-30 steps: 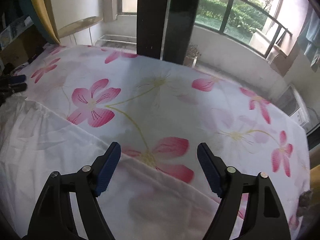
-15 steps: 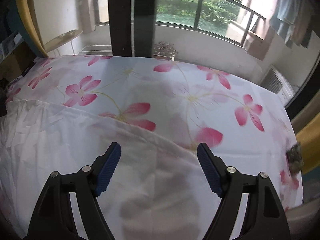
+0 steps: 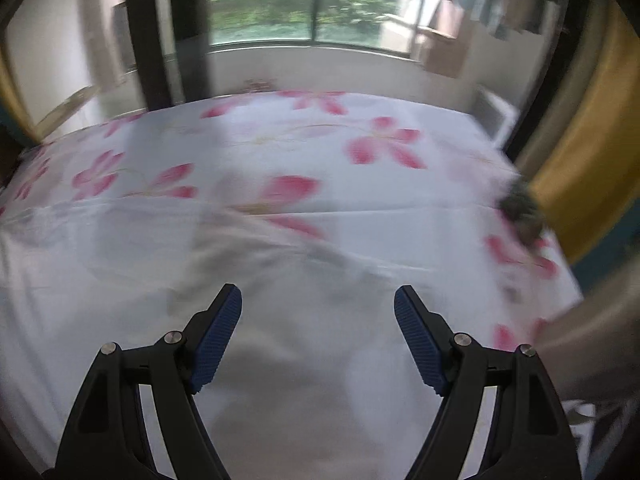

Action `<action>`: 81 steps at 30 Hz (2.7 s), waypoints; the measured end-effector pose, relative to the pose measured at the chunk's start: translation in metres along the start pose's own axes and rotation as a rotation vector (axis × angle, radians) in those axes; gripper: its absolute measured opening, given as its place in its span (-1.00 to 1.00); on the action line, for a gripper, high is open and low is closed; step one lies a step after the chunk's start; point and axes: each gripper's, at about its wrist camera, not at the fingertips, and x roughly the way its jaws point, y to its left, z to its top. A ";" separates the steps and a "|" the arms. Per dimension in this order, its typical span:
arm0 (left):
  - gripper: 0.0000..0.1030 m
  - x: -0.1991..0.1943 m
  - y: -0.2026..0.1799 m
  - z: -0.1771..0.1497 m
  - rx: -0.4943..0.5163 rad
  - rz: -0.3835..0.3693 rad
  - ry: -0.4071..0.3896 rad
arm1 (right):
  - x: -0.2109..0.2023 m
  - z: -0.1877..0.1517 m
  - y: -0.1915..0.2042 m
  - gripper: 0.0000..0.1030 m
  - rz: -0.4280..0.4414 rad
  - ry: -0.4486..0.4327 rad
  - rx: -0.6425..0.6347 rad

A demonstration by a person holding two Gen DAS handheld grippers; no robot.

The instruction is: Fold large clothes

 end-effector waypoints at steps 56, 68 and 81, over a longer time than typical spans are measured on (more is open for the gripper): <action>-0.33 -0.092 -0.088 -0.051 0.082 -0.124 -0.081 | -0.065 -0.034 -0.005 0.21 0.079 -0.098 0.107; -0.31 -0.108 -0.114 -0.096 0.136 -0.216 -0.045 | -0.086 -0.078 0.021 0.63 0.075 -0.079 0.103; -0.27 -0.111 -0.140 -0.126 0.214 -0.290 0.004 | -0.101 -0.161 0.018 0.82 0.114 0.000 0.187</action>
